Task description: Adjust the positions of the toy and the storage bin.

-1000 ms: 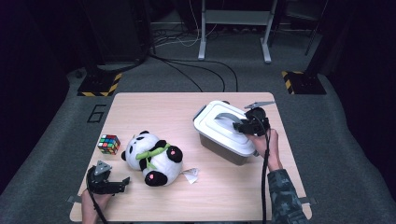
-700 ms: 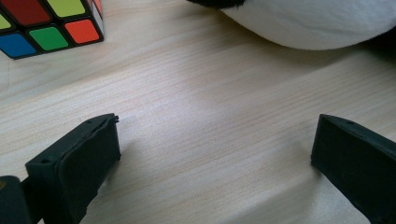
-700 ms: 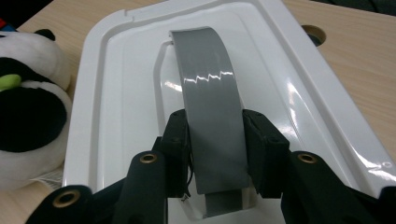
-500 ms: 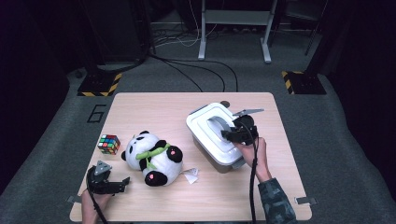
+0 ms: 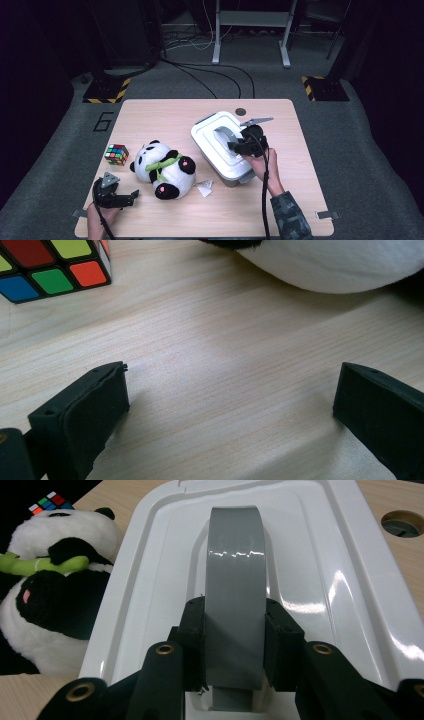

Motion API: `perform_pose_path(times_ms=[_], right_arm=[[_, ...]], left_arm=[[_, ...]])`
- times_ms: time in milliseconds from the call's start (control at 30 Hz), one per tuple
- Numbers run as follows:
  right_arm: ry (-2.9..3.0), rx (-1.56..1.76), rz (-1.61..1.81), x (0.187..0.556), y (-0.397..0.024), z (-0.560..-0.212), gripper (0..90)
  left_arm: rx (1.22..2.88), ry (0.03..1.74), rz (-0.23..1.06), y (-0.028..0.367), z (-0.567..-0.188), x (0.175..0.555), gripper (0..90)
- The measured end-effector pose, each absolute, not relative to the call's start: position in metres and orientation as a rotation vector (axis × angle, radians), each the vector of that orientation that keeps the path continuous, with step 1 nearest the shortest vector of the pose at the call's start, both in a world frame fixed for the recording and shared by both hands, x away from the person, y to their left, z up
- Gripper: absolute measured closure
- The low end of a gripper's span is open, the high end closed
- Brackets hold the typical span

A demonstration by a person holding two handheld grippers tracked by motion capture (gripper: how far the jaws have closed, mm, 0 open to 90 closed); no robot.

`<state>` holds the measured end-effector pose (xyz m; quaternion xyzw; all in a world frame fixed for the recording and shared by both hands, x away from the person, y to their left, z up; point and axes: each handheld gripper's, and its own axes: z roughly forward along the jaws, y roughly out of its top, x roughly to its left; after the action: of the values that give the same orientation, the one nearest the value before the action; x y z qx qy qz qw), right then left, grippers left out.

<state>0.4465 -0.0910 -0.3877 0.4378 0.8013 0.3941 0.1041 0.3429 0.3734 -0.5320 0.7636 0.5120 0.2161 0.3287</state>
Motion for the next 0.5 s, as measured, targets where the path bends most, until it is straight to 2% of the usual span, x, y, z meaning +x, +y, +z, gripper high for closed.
perform_pose_path(times_ms=[500], right_arm=[[2.385, 1.273, 1.171, 0.4416, -0.0827, -0.3889, 65.4]], left_arm=[[2.001, 1.339, 0.565, 0.3734, -0.5318, 0.3429, 1.1]])
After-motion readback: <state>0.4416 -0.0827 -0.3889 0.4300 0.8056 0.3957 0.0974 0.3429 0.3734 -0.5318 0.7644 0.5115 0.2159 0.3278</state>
